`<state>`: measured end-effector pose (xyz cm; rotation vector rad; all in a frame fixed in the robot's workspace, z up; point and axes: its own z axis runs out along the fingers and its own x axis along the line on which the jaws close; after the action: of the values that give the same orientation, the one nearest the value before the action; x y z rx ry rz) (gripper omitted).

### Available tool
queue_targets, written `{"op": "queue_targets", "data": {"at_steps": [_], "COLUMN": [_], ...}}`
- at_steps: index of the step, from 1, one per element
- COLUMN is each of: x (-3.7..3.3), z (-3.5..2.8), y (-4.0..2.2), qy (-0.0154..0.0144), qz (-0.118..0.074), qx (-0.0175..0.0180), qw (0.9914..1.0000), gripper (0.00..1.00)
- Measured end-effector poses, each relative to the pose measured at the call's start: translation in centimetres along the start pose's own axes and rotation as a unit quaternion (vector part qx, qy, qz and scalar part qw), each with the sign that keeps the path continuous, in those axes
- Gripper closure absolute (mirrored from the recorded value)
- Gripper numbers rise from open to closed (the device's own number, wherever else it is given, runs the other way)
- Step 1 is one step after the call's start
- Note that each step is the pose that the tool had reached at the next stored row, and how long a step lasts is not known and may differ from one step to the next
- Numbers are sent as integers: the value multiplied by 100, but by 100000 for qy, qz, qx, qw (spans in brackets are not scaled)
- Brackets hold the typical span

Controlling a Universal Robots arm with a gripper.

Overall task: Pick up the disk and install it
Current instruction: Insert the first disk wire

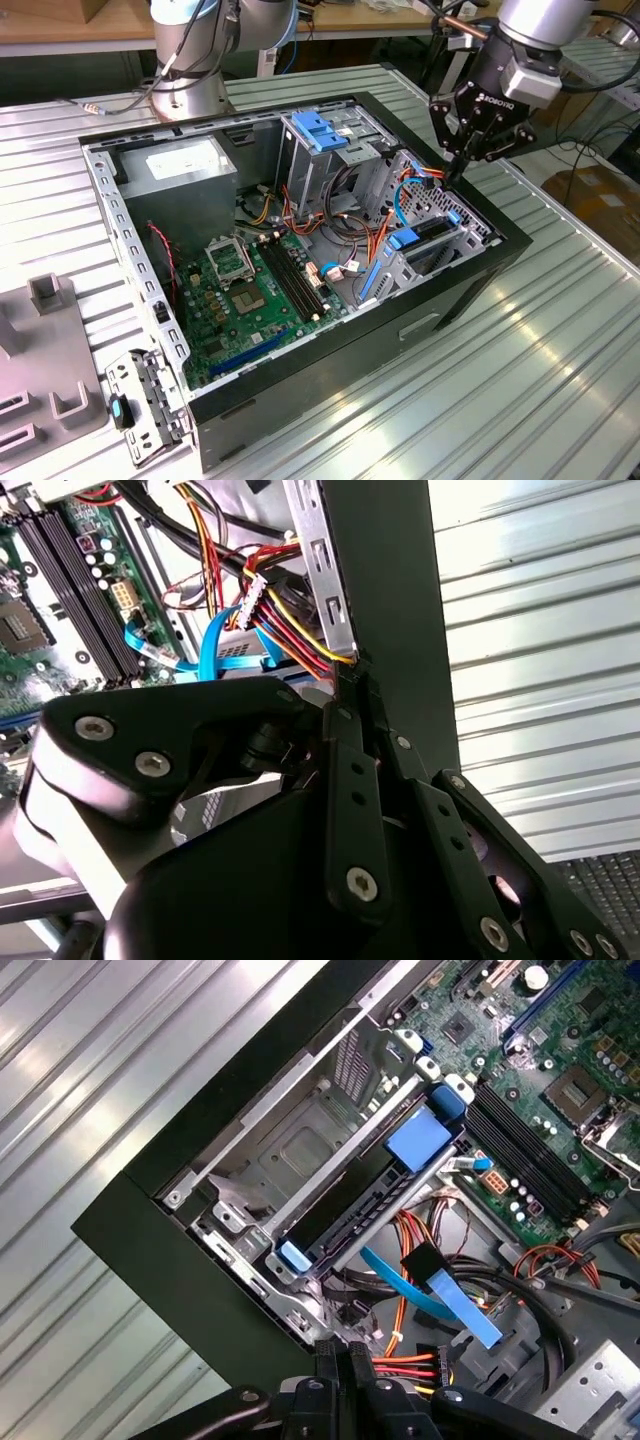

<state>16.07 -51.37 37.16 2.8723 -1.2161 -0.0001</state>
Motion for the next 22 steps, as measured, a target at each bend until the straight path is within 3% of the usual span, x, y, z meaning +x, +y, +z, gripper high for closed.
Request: {"op": "queue_targets", "data": {"at_steps": [4, 11, 13, 18, 20, 22], "x": [-9, -42, -43, -44, -44, -44], "z": [13, 26, 33, 38, 38, 38], "y": [9, 44, 44, 45, 45, 45], "qy": [-44, -63, -80, -167, -201, -242], "qz": [1688, 2721, 4041, 7877, 9431, 11460], "qx": [-6, -19, -35, -63, -74, -94], "qw": [99986, 99963, 99918, 99689, 99554, 99341], "gripper": [84, 84, 84, 84, 84, 84]}}
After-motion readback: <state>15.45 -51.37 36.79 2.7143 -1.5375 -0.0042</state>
